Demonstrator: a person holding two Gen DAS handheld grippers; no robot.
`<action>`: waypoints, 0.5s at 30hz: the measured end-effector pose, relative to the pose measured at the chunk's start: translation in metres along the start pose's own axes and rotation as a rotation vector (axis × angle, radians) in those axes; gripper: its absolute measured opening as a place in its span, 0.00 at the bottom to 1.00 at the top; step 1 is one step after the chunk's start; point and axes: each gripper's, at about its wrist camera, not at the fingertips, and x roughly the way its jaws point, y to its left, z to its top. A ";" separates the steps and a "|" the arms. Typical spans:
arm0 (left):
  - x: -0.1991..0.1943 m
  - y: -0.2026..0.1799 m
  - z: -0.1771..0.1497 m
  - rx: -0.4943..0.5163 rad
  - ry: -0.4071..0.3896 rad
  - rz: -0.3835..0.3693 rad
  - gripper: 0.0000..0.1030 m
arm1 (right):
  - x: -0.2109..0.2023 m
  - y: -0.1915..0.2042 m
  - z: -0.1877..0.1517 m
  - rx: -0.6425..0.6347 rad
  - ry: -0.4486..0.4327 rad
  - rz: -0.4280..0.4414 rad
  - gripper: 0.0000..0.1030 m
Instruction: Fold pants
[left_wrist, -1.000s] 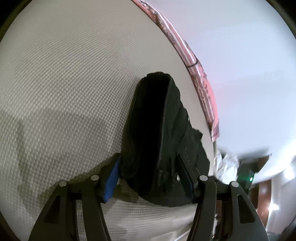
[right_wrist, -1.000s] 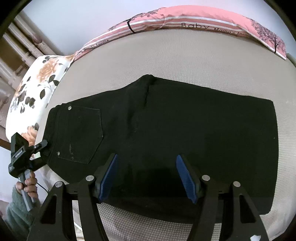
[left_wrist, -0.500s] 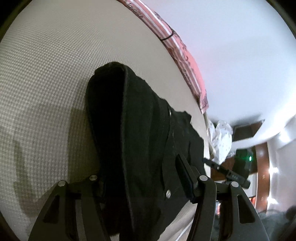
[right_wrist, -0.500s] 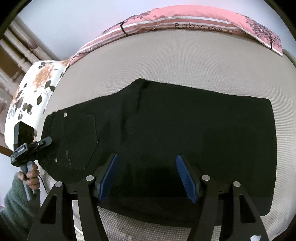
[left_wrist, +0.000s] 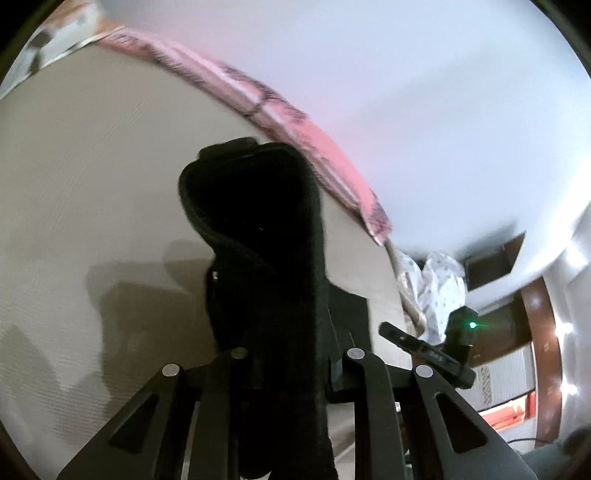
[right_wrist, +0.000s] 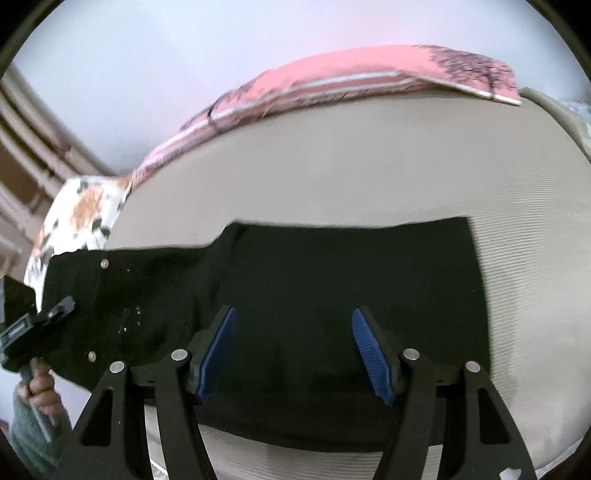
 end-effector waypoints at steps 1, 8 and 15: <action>0.008 -0.012 0.001 0.002 0.006 -0.003 0.18 | -0.005 -0.009 0.002 0.016 -0.012 0.000 0.61; 0.097 -0.097 -0.007 0.105 0.125 0.043 0.18 | -0.033 -0.071 0.007 0.112 -0.070 -0.003 0.61; 0.203 -0.137 -0.031 0.198 0.263 0.226 0.18 | -0.038 -0.131 0.003 0.227 -0.063 0.025 0.61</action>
